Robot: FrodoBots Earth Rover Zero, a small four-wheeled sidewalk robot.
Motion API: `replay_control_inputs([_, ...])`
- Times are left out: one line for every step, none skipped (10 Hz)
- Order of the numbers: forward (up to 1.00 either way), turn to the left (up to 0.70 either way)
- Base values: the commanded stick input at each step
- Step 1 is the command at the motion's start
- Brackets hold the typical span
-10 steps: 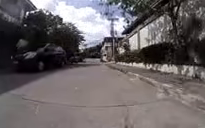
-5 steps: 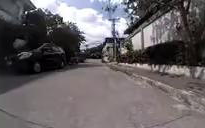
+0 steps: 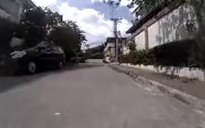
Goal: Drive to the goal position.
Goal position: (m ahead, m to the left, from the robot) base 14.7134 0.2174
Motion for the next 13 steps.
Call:
replay_control_inputs([1.0,0.0])
replay_control_inputs([1.0,0.0])
replay_control_inputs([1.0,0.0])
replay_control_inputs([1.0,0.0])
replay_control_inputs([1.0,0.0])
replay_control_inputs([1.0,0.0])
replay_control_inputs([1.0,0.0])
replay_control_inputs([1.0,0.0])
replay_control_inputs([1.0,0.0])
replay_control_inputs([1.0,0.0])
replay_control_inputs([1.0,0.0])
replay_control_inputs([1.0,0.0])
replay_control_inputs([1.0,0.0])
